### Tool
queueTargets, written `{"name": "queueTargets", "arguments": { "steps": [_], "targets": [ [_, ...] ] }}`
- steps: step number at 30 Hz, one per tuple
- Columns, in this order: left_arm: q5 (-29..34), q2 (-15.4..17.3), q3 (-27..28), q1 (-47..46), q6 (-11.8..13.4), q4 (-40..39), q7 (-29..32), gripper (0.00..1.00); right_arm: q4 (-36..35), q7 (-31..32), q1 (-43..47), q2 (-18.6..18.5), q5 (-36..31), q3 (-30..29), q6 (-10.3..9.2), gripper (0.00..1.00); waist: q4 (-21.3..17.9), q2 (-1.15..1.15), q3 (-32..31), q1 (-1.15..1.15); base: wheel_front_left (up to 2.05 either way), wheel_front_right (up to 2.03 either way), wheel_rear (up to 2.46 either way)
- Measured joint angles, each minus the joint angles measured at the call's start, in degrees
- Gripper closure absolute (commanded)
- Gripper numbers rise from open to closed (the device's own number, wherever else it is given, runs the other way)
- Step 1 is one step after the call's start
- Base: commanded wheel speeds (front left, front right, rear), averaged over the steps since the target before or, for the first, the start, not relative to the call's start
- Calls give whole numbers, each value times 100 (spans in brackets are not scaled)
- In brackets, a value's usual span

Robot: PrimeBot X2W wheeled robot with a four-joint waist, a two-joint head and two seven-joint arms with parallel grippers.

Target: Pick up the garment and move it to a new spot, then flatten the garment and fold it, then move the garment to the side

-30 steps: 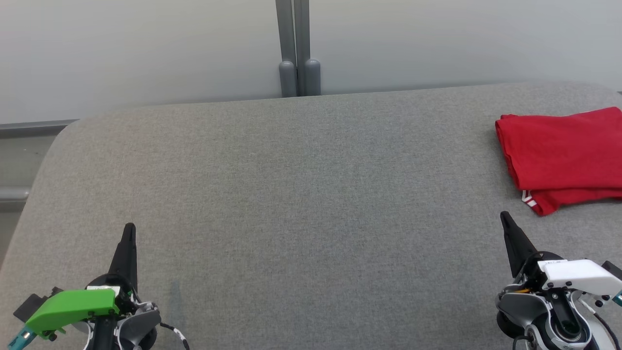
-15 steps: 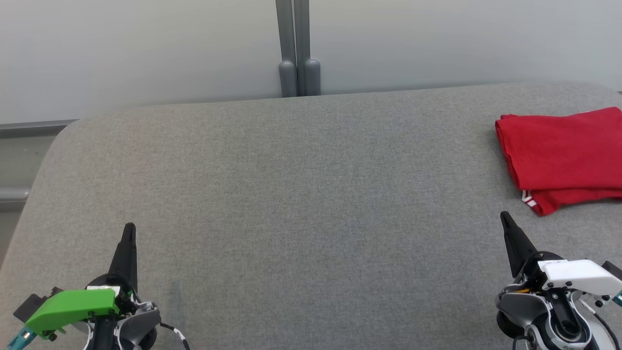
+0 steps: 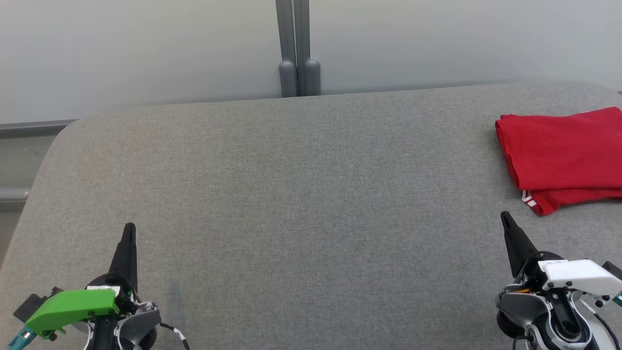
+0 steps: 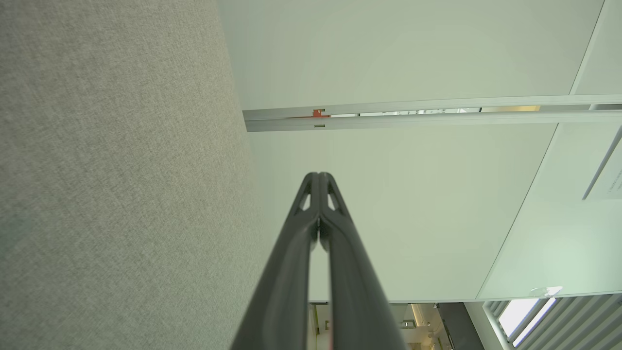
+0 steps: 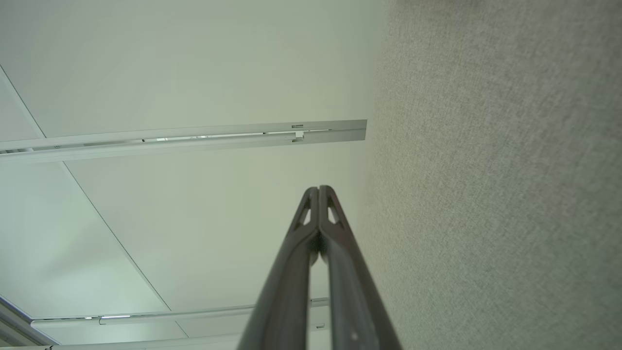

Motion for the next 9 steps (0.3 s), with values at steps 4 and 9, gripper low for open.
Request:
{"name": "queueTargets", "arguments": {
  "steps": [4,9],
  "targets": [
    [0,0,0,0,0,0,0,100,0,5,0,2,-1,-3,0,100,0,0,0,0,0,0,0],
    [0,0,0,0,0,0,0,100,0,7,-1,4,-2,-7,0,100,0,0,0,0,0,0,0]
  ]
}}
